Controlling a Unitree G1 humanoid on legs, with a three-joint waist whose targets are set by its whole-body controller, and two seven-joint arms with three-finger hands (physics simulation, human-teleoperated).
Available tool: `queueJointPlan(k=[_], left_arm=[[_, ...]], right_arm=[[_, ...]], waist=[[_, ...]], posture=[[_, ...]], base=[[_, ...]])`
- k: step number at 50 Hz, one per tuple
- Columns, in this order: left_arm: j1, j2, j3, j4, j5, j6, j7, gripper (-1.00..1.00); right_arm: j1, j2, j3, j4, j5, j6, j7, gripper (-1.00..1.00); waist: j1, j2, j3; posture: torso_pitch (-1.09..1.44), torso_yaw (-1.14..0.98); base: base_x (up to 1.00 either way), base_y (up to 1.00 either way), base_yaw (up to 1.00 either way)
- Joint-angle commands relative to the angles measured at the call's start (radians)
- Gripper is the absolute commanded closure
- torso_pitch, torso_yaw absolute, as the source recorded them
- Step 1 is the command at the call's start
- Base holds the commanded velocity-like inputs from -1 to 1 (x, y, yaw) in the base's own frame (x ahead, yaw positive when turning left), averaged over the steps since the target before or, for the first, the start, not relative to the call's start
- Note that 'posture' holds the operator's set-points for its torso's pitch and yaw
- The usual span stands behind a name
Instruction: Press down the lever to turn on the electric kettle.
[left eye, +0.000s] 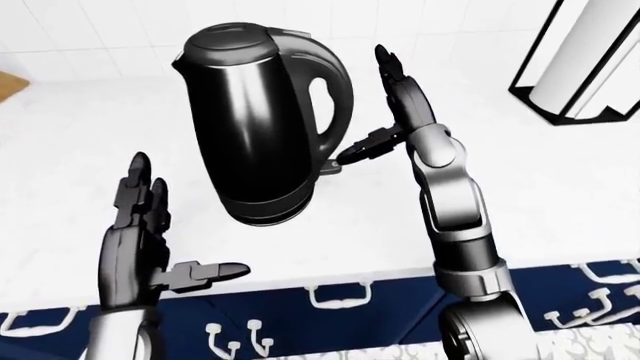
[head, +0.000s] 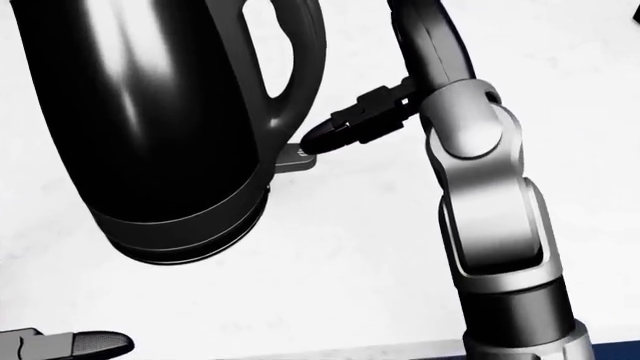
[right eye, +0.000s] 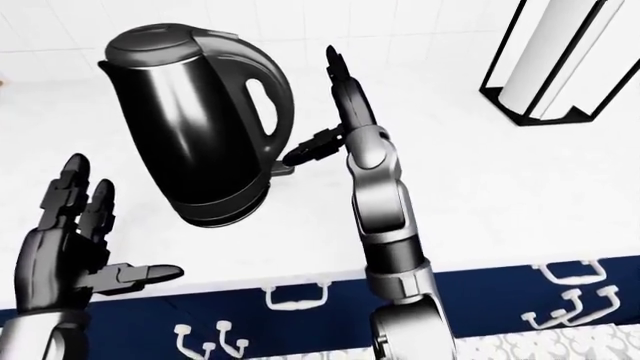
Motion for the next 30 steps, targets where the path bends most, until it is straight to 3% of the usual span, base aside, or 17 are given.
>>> queueJointPlan(k=[1, 30], left_arm=[[-0.011, 0.005, 0.000, -0.036, -0.001, -0.033, 0.002, -1.00], [-0.009, 0.007, 0.022, -0.049, -0.017, -0.027, -0.005, -1.00]], right_arm=[[-0.046, -0.003, -0.001, -0.019, -0.004, -0.041, -0.011, -1.00], [-0.126, -0.002, -0.003, 0.192, 0.000, -0.143, -0.057, -1.00]], waist=[[0.001, 0.003, -0.021], [0.002, 0.003, -0.023]], posture=[[0.00, 0.00], [0.00, 0.00]], base=[[0.00, 0.00, 0.00], [0.00, 0.00, 0.00]])
